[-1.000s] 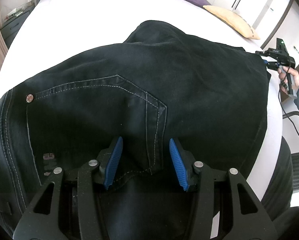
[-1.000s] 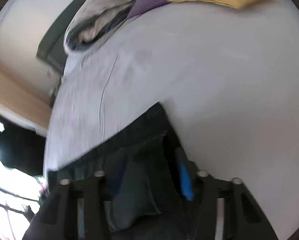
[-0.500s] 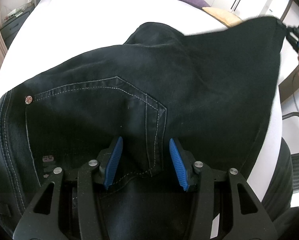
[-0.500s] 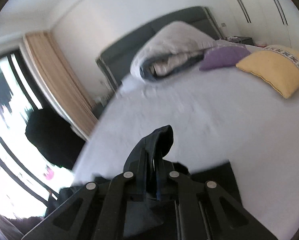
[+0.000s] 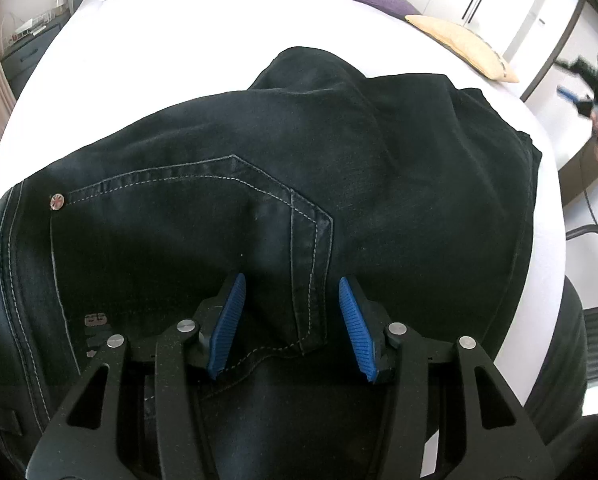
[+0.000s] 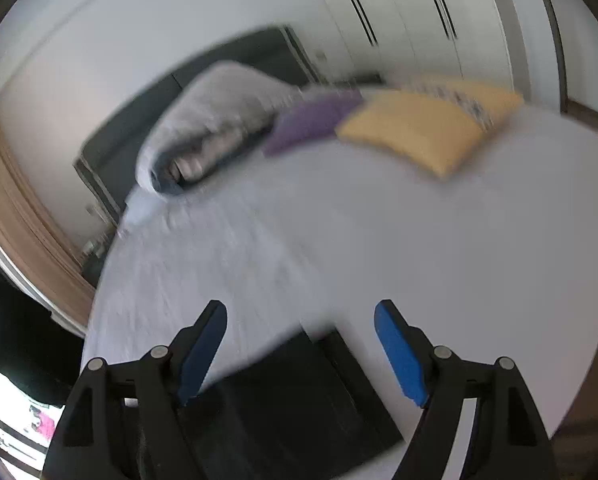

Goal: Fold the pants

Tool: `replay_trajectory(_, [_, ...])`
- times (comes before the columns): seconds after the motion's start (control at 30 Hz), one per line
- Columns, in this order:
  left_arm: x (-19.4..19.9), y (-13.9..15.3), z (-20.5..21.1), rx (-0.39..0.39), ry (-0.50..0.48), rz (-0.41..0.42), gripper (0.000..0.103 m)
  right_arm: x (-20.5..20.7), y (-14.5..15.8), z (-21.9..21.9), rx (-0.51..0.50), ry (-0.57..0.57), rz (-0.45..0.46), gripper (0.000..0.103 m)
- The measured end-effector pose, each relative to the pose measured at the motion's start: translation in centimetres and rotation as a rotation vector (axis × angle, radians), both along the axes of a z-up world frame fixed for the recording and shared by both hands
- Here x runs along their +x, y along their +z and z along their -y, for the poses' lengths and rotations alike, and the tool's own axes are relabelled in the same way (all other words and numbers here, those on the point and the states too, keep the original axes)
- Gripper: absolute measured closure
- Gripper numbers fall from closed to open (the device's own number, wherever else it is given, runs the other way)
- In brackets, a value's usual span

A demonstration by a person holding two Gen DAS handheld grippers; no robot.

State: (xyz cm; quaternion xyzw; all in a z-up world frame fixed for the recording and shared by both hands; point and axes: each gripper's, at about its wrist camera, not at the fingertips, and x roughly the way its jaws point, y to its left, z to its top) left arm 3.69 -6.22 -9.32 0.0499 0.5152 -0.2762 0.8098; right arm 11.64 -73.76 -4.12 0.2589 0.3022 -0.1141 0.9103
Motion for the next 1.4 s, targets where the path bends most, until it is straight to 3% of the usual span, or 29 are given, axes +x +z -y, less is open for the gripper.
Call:
replay_trajectory(0.1, [0.0, 0.0, 0.0, 0.0, 0.0, 0.0, 0.056, -0.6, -4.0, 0.1, 0.191, -0.011, -0.032, 0.036])
replay_trajectory(0.17, [0.0, 0.0, 0.0, 0.0, 0.0, 0.001, 0.056, -2.2, -7.0, -0.3, 0.325, -0.015, -0.029, 0.037])
replay_trajectory(0.27, [0.0, 0.1, 0.1, 0.002, -0.001, 0.0, 0.056, -3.7, -11.0, -0.9, 0.386, -0.082, -0.094, 0.039])
replay_trajectory(0.43, [0.0, 0.0, 0.0, 0.002, -0.001, 0.002, 0.056, -3.2, -14.9, -0.2, 0.544, -0.117, -0.091, 0.045])
replay_trajectory(0.87, [-0.2, -0.2, -0.2, -0.001, -0.001, 0.007, 0.056, -0.3, -16.0, 0.6, 0.689, -0.12, -0.067, 0.048])
replay_trajectory(0.97, [-0.2, -0.2, -0.2, -0.001, -0.001, 0.007, 0.056, 0.4, -16.8, 0.5, 0.728, -0.119, -0.056, 0.064])
replay_trajectory(1.03, [-0.2, -0.2, -0.2, 0.0, -0.001, 0.006, 0.056, 0.7, -17.3, 0.4, 0.726, -0.132, -0.069, 0.081])
replay_trajectory(1.13, [-0.2, -0.2, -0.2, 0.0, 0.0, 0.007, 0.056, 0.8, -17.3, 0.2, 0.703, -0.155, -0.068, 0.094])
replay_trajectory(1.27, [-0.3, 0.0, -0.2, 0.005, 0.007, 0.012, 0.054, 0.0, -16.2, 0.3, 0.651, -0.197, -0.012, 0.095])
replay_trajectory(1.4, [-0.6, 0.2, 0.5, 0.008, 0.003, 0.024, 0.043, -1.4, -14.4, 0.0, 0.592, -0.234, 0.055, 0.096])
